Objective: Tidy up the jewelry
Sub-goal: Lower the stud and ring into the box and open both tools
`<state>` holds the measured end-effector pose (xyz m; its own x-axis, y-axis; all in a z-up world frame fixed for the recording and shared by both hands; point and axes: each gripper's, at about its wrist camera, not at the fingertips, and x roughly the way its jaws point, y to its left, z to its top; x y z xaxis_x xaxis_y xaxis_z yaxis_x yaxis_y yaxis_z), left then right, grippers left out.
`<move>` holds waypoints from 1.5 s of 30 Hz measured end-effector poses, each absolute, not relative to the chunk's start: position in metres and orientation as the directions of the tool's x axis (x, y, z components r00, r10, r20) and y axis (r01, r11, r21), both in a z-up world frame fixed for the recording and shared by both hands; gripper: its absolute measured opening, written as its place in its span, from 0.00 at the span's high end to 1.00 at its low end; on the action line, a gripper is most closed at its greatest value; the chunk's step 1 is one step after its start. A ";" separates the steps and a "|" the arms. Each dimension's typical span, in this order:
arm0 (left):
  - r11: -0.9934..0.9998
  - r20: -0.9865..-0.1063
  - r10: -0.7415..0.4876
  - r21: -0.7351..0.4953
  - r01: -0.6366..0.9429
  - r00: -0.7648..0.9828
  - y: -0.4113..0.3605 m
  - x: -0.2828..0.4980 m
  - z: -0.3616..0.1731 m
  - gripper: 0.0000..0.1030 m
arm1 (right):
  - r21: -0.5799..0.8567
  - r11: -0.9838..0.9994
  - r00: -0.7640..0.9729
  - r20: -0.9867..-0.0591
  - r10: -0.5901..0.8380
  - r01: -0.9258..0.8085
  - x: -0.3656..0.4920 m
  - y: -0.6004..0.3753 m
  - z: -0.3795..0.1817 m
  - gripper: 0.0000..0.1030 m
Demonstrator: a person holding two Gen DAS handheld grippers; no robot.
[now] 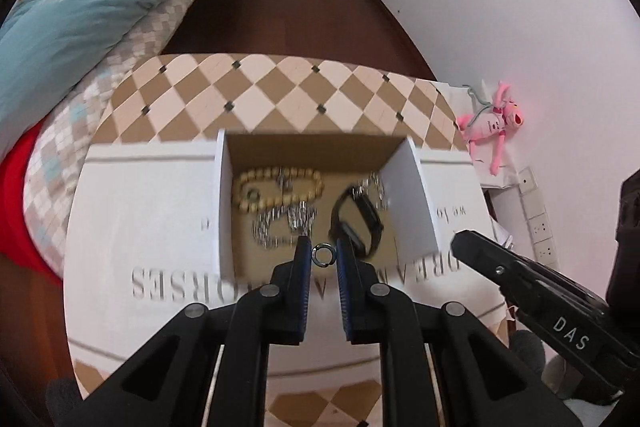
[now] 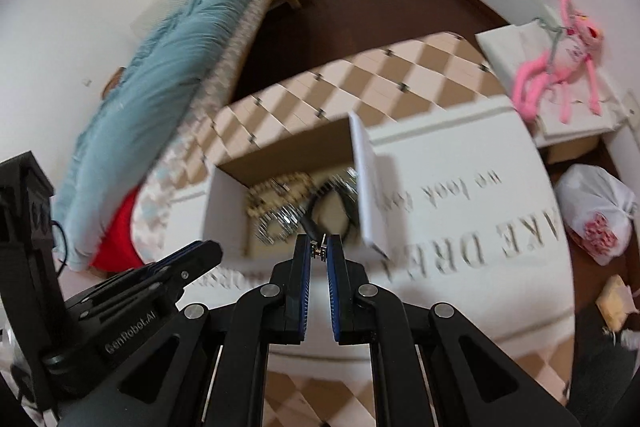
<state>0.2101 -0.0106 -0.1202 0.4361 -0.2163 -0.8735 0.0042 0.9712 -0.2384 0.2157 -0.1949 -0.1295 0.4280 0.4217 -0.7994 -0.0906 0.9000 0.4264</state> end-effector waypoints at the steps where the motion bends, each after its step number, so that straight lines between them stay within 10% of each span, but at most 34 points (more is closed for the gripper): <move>1: 0.971 -0.875 -0.214 -0.238 0.000 0.435 -0.009 0.217 -0.118 0.90 | 0.433 0.896 0.418 -0.799 0.433 -0.099 0.226 -0.191 -0.128 0.92; 10: 0.967 -0.919 -0.183 -0.232 -0.105 0.348 0.023 0.264 -0.125 0.81 | 0.434 0.893 0.208 -0.869 0.450 -0.118 0.298 -0.163 -0.162 0.90; 14: 0.971 -0.920 -0.140 -0.200 -0.131 0.367 0.033 0.262 -0.121 0.40 | 0.423 0.901 0.193 -0.880 0.435 -0.100 0.304 -0.165 -0.166 0.78; 18: 0.979 -0.923 -0.089 -0.150 -0.137 0.376 0.038 0.257 -0.120 0.36 | 0.424 0.900 0.223 -0.872 0.435 -0.097 0.300 -0.173 -0.155 0.75; 21: 0.986 -0.920 -0.030 -0.092 -0.141 0.390 0.040 0.251 -0.120 0.13 | 0.392 0.914 0.257 -0.877 0.406 -0.105 0.295 -0.178 -0.146 0.73; 23: 0.987 -0.919 0.006 -0.058 -0.150 0.395 0.041 0.246 -0.120 0.06 | 0.334 0.936 0.284 -0.891 0.353 -0.114 0.289 -0.179 -0.139 0.56; 32: 0.988 -0.915 0.073 0.013 -0.153 0.397 0.033 0.216 -0.135 0.00 | 0.079 0.987 0.351 -0.928 0.123 -0.137 0.262 -0.175 -0.137 0.01; 45: 0.984 -0.907 0.105 0.036 -0.174 0.408 0.026 0.197 -0.134 0.00 | -0.046 0.994 0.391 -0.920 -0.002 -0.102 0.247 -0.175 -0.146 0.00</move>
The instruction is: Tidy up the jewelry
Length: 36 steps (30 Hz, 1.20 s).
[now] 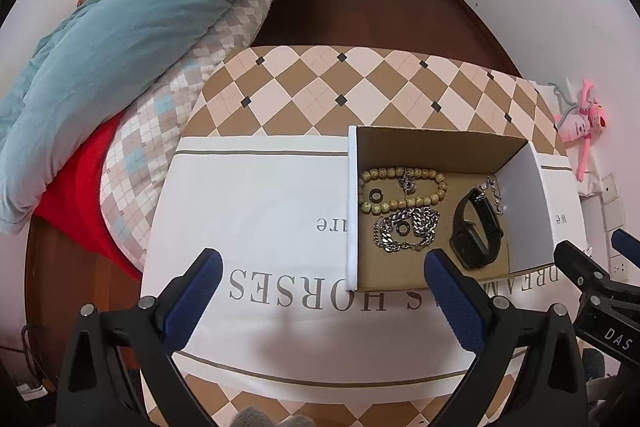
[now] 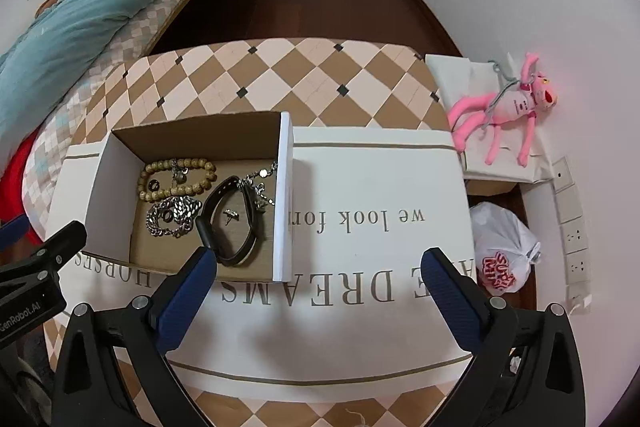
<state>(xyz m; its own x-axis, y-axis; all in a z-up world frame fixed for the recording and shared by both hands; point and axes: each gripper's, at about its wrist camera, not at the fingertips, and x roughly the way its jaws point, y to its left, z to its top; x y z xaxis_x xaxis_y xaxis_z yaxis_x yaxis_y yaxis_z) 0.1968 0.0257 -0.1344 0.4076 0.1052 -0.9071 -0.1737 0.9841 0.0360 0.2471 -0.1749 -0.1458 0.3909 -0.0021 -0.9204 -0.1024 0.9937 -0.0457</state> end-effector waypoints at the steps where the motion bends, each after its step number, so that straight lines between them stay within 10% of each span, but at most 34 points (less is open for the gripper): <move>1: 0.984 -0.906 0.103 0.033 -0.174 0.411 0.025 0.195 -0.132 0.00 | -0.047 0.994 0.397 -0.918 -0.003 -0.102 0.246 -0.175 -0.142 0.00; 36: 0.986 -0.766 0.088 -0.023 -0.164 0.636 -0.007 0.034 0.080 0.00 | -0.014 0.996 0.696 -0.716 0.052 -0.089 0.066 -0.198 0.100 0.00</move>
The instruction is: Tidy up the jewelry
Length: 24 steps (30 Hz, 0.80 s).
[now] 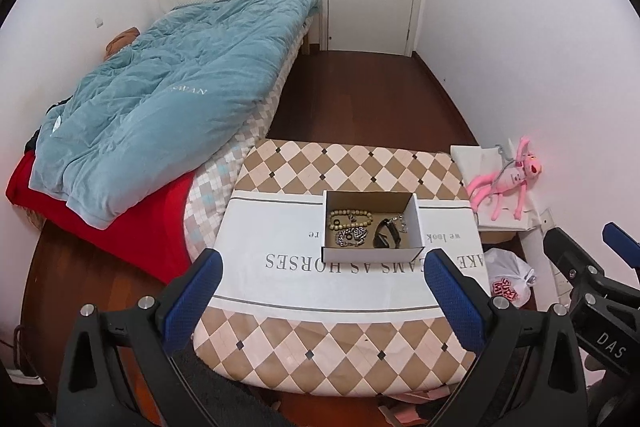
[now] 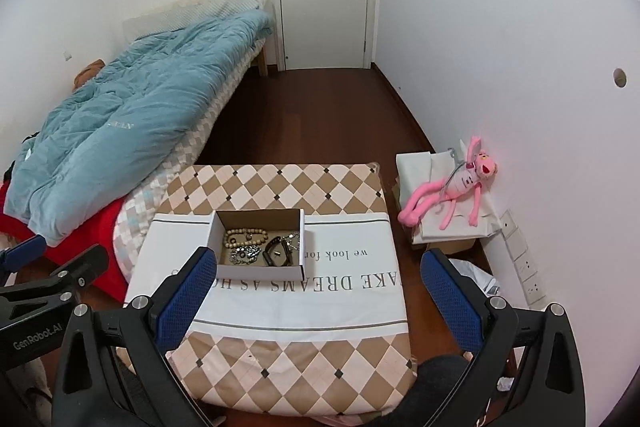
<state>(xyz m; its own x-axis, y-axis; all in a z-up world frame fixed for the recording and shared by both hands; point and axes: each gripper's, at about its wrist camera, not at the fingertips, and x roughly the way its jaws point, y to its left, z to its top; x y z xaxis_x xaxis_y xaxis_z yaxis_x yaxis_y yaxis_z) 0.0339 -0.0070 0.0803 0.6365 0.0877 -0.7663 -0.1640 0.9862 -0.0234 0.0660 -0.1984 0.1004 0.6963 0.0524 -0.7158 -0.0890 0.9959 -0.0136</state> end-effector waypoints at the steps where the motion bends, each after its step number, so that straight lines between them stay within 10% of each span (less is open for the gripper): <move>1: 0.986 -0.765 0.086 -0.024 -0.163 0.638 -0.008 0.031 0.082 0.00 | -0.013 0.996 0.701 -0.711 0.054 -0.090 0.062 -0.198 0.104 0.00; 24: 0.977 -0.799 0.149 0.027 -0.212 0.583 -0.001 0.073 0.073 0.00 | -0.057 0.997 0.677 -0.736 -0.001 -0.060 0.095 -0.199 0.106 0.00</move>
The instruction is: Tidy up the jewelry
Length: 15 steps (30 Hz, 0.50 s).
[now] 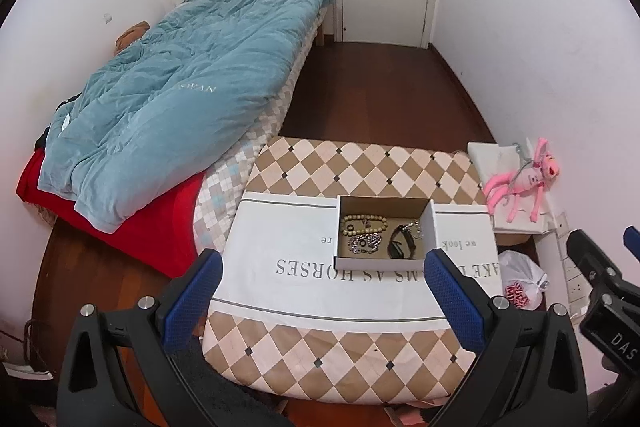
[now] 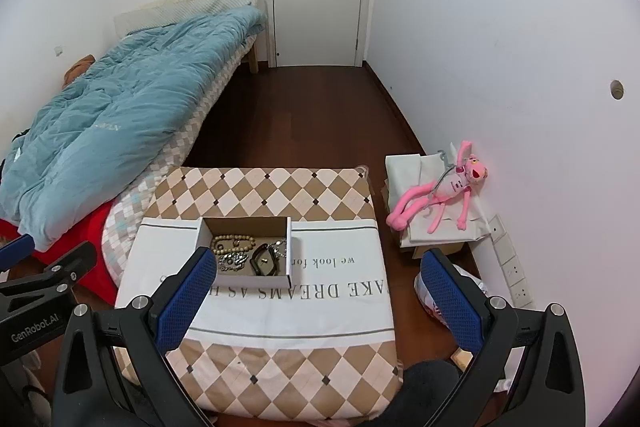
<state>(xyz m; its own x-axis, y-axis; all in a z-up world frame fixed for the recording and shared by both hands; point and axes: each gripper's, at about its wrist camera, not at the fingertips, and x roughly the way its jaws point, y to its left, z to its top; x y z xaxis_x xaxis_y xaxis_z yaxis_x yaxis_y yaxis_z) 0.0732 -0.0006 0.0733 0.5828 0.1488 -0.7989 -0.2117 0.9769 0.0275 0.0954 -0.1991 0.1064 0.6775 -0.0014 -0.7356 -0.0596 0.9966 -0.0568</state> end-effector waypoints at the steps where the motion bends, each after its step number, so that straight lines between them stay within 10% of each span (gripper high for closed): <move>1: 0.977 -0.804 0.151 0.034 -0.210 0.575 0.000 0.078 0.069 0.00 | -0.057 0.997 0.672 -0.740 -0.002 -0.060 0.102 -0.199 0.103 0.00; 15: 0.982 -0.865 0.123 0.035 -0.186 0.486 0.005 0.116 0.024 0.00 | -0.059 0.994 0.560 -0.829 0.001 -0.090 0.151 -0.188 0.048 0.00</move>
<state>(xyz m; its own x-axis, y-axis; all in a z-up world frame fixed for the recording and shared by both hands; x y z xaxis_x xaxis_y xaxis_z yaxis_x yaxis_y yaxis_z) 0.1155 0.0051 0.0241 0.4865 0.1234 -0.8649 -0.1863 0.9819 0.0353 0.1512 -0.1885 0.0479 0.5597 0.0011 -0.8287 -0.0895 0.9942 -0.0591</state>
